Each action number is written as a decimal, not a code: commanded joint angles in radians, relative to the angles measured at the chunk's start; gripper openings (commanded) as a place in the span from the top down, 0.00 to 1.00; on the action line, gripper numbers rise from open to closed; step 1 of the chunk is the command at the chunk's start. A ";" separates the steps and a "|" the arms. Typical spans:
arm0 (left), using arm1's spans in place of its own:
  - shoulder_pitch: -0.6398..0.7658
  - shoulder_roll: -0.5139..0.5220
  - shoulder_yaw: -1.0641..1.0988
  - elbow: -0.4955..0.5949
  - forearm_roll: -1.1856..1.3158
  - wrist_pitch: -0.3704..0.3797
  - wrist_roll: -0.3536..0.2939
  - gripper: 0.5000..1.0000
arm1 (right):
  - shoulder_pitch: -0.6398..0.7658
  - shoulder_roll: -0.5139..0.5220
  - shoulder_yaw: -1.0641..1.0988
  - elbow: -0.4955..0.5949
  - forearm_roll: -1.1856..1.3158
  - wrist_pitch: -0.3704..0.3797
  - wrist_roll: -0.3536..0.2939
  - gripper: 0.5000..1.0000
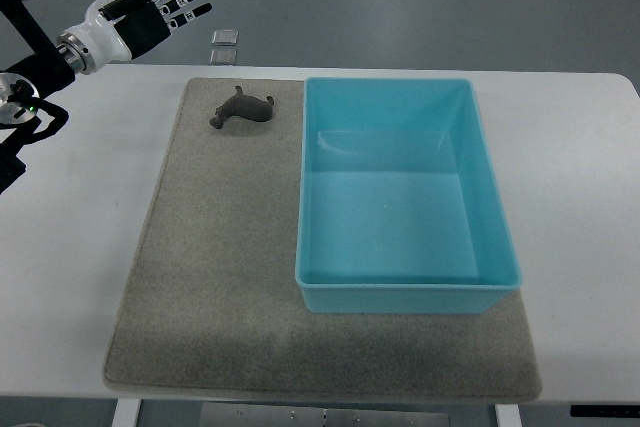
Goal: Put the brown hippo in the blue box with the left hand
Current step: 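Move the left hand forward over the brown hippo, then lower the left hand onto the brown hippo and close fingers around it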
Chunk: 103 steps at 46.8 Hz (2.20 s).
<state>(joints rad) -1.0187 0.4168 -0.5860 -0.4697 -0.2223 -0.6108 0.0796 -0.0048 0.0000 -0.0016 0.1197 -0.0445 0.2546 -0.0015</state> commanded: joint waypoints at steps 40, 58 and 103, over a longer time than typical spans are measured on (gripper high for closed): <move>-0.087 0.013 0.112 0.069 0.233 0.000 -0.050 0.00 | 0.000 0.000 0.000 0.000 0.000 0.000 0.000 0.13; -0.156 0.010 0.198 0.057 0.774 0.000 -0.305 0.00 | 0.000 0.000 0.000 0.000 0.000 0.000 0.000 0.13; -0.141 -0.084 0.351 -0.061 1.630 0.433 -0.325 0.00 | 0.000 0.000 0.000 0.000 0.000 0.000 0.000 0.13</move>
<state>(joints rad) -1.1685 0.3436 -0.2530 -0.5323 1.3845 -0.2078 -0.2458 -0.0047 0.0000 -0.0015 0.1197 -0.0445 0.2547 -0.0017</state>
